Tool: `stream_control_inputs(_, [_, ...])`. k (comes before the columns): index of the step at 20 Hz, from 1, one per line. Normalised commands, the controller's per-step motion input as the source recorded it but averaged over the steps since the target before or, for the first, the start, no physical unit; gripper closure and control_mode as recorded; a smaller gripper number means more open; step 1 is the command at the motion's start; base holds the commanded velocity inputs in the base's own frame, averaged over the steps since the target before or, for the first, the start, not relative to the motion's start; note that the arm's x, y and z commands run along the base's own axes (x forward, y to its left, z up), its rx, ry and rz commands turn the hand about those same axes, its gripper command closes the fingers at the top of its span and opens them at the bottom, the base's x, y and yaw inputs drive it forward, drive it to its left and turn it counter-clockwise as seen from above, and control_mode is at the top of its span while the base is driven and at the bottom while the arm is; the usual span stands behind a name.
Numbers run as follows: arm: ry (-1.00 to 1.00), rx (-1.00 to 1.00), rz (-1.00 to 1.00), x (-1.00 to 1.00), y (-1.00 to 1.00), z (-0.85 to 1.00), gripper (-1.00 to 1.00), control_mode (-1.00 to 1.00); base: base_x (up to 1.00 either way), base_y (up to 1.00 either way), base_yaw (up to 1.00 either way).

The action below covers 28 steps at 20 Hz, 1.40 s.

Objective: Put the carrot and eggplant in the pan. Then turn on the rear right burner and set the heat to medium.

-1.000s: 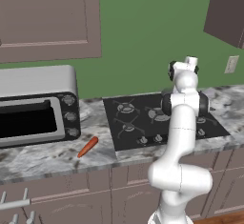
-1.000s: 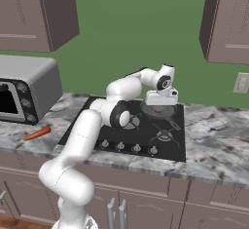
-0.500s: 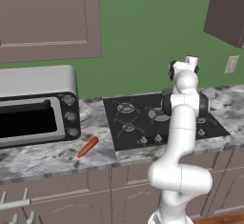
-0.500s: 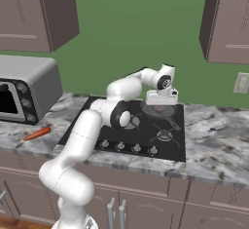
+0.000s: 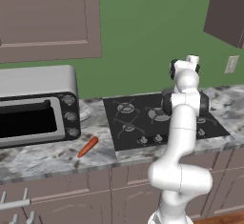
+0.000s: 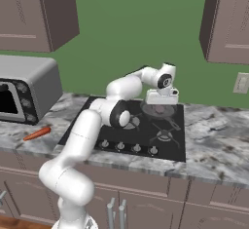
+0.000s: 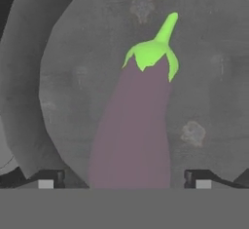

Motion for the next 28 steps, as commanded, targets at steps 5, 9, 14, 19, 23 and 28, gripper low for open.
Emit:
stream_control_inputs(5, [0.00, 0.00, 0.00, -0.59, 0.00, 0.11, -1.00, -1.00, 0.00, 0.00, 0.00])
stream_control_inputs(9, [0.00, 0.00, 0.00, -0.58, 0.03, 0.16, -1.00, -1.00, 0.00, 0.00, 0.00])
stream_control_inputs(14, [-0.02, 0.00, 0.01, -0.65, 0.19, 0.07, -1.00, -1.00, 0.00, 0.00, 0.00])
stream_control_inputs(19, [-0.11, 0.00, 0.03, -0.66, 0.54, 0.00, -1.00, -1.00, 0.00, 0.00, 0.00])
stream_control_inputs(23, [-0.13, 0.00, 0.05, -0.74, 0.63, 0.09, -1.00, -1.00, 0.00, 0.00, 0.00])
stream_control_inputs(28, [-0.15, 0.00, 0.05, -0.87, 0.67, 0.14, -1.00, -1.00, 0.00, 0.00, 0.00])
